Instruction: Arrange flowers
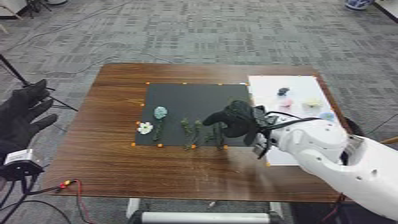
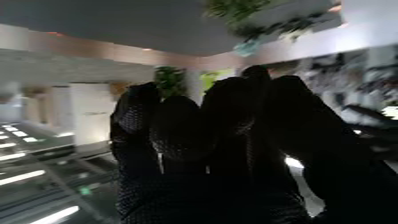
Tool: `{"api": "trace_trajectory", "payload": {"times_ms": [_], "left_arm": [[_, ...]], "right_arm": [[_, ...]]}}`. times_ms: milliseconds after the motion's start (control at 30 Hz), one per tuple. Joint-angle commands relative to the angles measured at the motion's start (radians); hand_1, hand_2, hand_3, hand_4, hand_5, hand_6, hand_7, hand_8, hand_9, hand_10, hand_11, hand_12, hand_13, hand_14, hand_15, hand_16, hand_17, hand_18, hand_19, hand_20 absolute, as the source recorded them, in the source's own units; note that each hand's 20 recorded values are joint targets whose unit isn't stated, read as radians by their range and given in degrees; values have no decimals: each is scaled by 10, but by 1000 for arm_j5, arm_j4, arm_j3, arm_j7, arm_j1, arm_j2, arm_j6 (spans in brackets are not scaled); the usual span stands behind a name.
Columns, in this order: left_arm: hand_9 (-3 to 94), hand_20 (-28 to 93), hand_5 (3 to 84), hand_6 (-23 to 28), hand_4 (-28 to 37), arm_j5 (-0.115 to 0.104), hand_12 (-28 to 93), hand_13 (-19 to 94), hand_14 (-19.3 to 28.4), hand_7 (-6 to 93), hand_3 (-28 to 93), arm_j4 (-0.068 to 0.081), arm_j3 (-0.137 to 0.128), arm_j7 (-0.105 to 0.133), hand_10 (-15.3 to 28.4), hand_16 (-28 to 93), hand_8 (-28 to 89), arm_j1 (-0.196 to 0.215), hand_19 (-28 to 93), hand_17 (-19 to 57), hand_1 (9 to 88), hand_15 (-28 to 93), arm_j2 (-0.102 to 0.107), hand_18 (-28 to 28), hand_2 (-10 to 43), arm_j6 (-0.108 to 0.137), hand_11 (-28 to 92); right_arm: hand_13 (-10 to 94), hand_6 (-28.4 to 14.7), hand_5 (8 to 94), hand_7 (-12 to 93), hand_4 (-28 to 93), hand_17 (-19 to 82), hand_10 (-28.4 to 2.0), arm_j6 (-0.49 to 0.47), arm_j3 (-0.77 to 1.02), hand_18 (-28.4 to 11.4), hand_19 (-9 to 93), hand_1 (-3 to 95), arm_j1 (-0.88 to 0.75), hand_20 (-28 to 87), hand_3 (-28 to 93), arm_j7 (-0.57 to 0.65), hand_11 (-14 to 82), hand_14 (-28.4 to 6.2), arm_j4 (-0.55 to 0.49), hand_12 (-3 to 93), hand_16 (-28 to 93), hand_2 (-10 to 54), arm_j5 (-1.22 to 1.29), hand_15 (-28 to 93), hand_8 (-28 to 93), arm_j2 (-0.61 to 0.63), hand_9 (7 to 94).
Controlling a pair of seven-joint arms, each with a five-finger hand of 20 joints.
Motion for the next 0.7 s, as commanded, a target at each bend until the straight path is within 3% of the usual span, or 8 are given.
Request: {"api": "trace_trajectory", "payload": {"times_ms": [33, 433, 700], "left_arm": [[106, 104, 176, 12, -283, 2, 208, 16, 107, 188, 406, -13, -13, 9, 79, -47, -81, 25, 308, -136, 326, 339, 2, 193, -53, 0, 167], [107, 104, 175, 11, -283, 2, 207, 17, 107, 188, 402, -10, -12, 9, 80, -48, -80, 19, 306, -135, 328, 339, 17, 192, -52, -3, 164], [108, 104, 176, 11, -283, 0, 207, 17, 107, 188, 404, -9, -8, 9, 79, -48, -80, 17, 306, -135, 326, 339, 21, 192, -52, -3, 165]], "right_arm": [[679, 43, 420, 198, -152, 302, -107, -92, -120, -224, 808, 257, 204, 542, 932, -88, 676, -125, -4, 358, 393, 137, -38, 840, -143, 14, 743], [679, 44, 451, 198, -138, 300, -107, -223, -267, -226, 808, 250, 336, 543, 932, -136, 673, -127, 37, 362, 390, 131, -88, 841, -147, -29, 744], [679, 46, 454, 200, -128, 301, -108, -237, -325, -226, 808, 245, 365, 543, 932, -125, 670, -127, 53, 368, 388, 132, -98, 842, -148, -48, 743]]}}
